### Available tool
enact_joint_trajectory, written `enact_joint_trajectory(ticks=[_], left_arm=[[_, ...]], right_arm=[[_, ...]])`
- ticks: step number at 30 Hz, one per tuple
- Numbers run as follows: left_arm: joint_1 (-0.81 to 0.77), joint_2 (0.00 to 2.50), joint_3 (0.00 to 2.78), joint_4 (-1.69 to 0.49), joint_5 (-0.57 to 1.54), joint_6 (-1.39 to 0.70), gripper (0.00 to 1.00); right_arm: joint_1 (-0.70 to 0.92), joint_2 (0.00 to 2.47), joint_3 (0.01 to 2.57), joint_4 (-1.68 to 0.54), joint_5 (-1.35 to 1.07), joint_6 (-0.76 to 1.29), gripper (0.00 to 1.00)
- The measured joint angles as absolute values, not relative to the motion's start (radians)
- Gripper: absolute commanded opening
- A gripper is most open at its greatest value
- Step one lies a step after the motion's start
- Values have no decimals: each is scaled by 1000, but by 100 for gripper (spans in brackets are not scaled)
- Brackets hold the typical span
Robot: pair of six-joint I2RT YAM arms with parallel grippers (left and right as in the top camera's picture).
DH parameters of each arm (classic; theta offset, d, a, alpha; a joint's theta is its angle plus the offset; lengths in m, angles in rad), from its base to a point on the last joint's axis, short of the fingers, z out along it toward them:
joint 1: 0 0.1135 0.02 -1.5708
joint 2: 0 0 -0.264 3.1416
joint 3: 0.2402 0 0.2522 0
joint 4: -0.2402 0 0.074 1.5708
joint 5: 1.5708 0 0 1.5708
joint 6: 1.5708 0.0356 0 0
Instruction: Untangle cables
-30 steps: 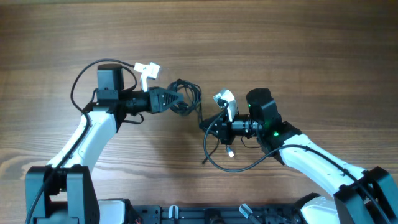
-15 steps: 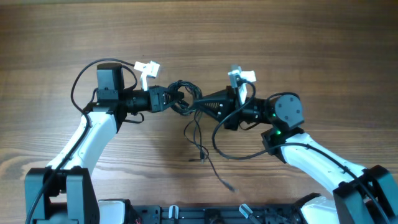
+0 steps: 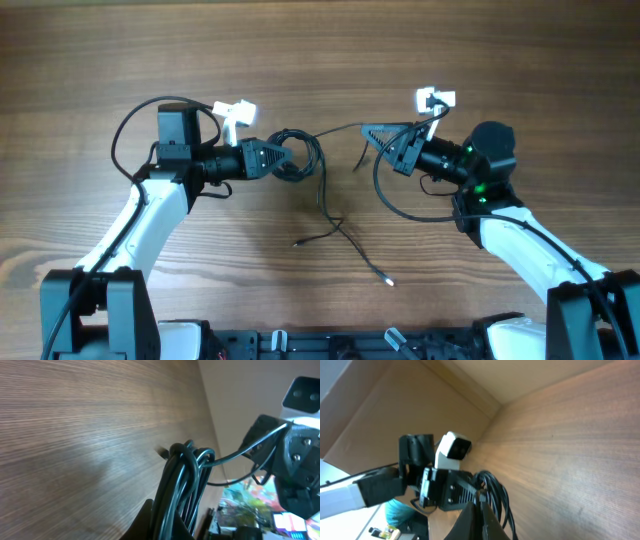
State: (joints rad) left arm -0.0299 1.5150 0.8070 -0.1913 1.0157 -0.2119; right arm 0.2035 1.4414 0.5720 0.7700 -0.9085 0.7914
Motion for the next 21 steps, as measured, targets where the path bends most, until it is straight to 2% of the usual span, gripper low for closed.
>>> enact_joint_trajectory(ticks=[6, 11, 16, 21], left_arm=[[-30, 1515, 807, -190, 986, -213, 4], [-29, 1515, 806, -136, 982, -220, 4], [-85, 1515, 806, -111, 999, -223, 4], [-159, 1515, 806, -111, 1003, -209, 4]], right_arm=[[209, 1441, 572, 754, -957, 734, 4], [313, 1440, 572, 698, -947, 687, 4], [467, 1436, 573, 561, -759, 593, 4], [503, 1436, 573, 546, -598, 551, 5]])
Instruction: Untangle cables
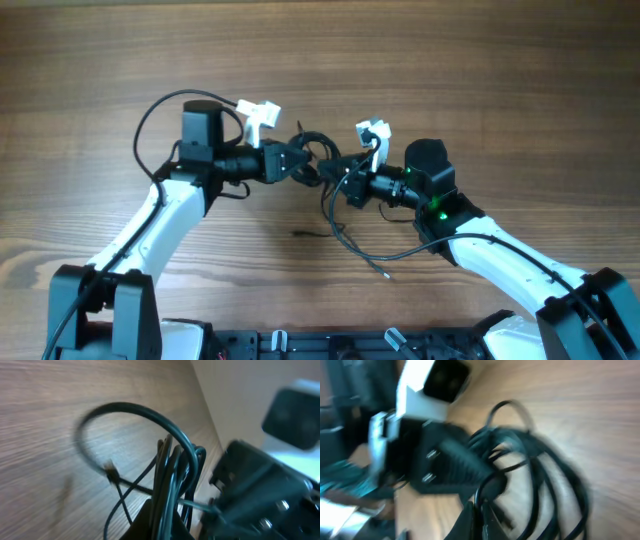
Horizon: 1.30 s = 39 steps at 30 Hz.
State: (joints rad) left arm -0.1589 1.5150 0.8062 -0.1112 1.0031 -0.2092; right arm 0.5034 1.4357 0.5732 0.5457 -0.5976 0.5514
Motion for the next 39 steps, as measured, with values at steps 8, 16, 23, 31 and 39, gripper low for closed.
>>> enact_joint_trajectory(ticks=[8, 16, 23, 31, 39], left_arm=[[-176, 1519, 806, -112, 1014, -188, 4], [-237, 1521, 806, -80, 1021, -184, 4], [-262, 1521, 806, -59, 1019, -185, 4], [-237, 1522, 806, -59, 1035, -185, 4], [-227, 1522, 806, -60, 1058, -184, 4]], right_arm=[[504, 1436, 573, 492, -463, 546, 5], [504, 1436, 573, 471, -459, 548, 4], [504, 1436, 573, 472, -450, 562, 22], [448, 1375, 572, 486, -544, 601, 34], [350, 1247, 572, 513, -765, 683, 41]])
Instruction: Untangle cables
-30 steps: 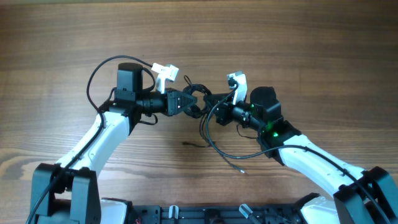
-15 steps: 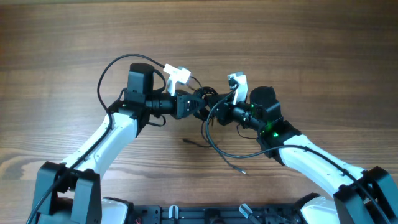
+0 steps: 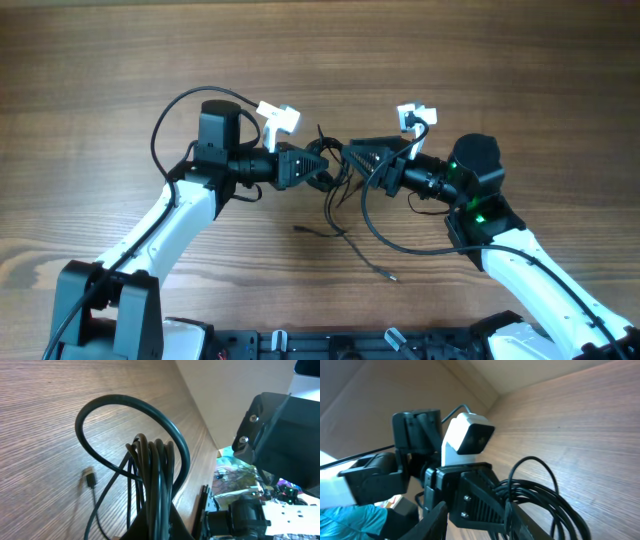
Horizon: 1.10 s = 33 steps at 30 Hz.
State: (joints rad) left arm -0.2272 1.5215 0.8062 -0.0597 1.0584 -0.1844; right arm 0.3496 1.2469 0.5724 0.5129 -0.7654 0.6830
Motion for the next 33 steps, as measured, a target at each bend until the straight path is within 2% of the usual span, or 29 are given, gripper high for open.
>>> enact_joint_trajectory(ticks=[6, 24, 26, 29, 33], left_arm=[[-260, 1522, 806, -63, 1086, -131, 4], [-312, 1523, 804, -81, 1084, 98, 4], [-312, 1526, 801, -85, 1070, 110, 4], [-311, 1530, 799, -89, 1059, 116, 4], [-331, 1530, 799, -93, 1072, 124, 4]], right_arm=[[350, 1253, 572, 562, -789, 740, 37], [350, 1400, 572, 627, -890, 932, 37], [350, 1426, 575, 636, -897, 947, 33], [350, 1473, 578, 704, -912, 976, 29], [352, 1550, 578, 917, -922, 1051, 27]])
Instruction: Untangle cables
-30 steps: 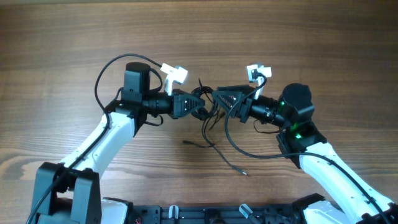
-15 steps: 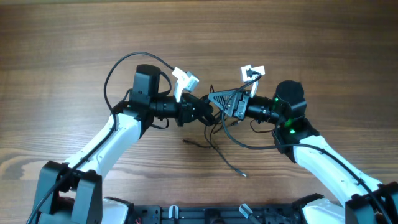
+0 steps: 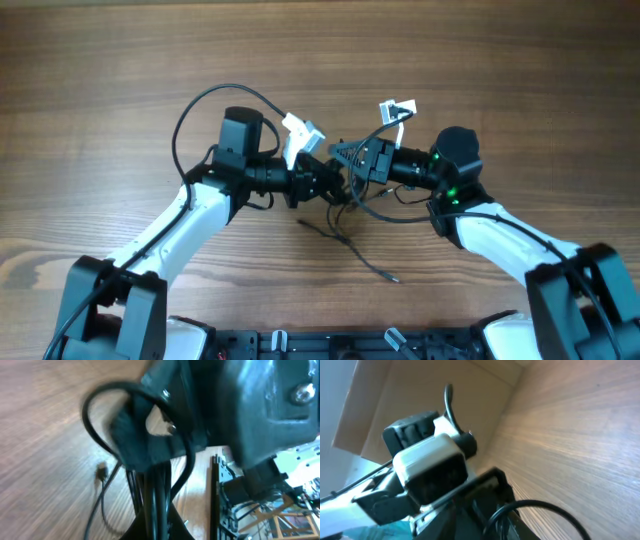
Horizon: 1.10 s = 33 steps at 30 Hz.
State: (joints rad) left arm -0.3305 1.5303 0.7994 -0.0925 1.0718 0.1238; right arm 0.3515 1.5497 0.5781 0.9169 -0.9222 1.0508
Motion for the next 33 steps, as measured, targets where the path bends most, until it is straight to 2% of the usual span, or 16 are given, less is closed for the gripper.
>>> enact_joint_trajectory(ticks=[5, 15, 19, 21, 22, 23, 33], left_arm=[[-348, 1530, 801, -139, 1076, 131, 4], [-358, 1530, 801, -194, 1115, 131, 4], [-358, 1530, 801, -210, 1128, 131, 4], [-358, 1530, 801, -210, 1128, 131, 4], [-358, 1530, 801, -210, 1129, 131, 4], [-358, 1530, 801, -210, 1128, 131, 4], [-358, 1530, 801, -157, 1267, 131, 4]], right_arm=[[304, 1574, 578, 944, -846, 1116, 24], [51, 1574, 578, 958, -678, 1134, 26], [-12, 1574, 578, 935, -668, 1044, 33], [-26, 1574, 578, 898, -674, 966, 41], [-27, 1574, 578, 867, -707, 891, 49], [-27, 1574, 578, 858, -730, 853, 51], [6, 1574, 579, 694, -1066, 500, 62]])
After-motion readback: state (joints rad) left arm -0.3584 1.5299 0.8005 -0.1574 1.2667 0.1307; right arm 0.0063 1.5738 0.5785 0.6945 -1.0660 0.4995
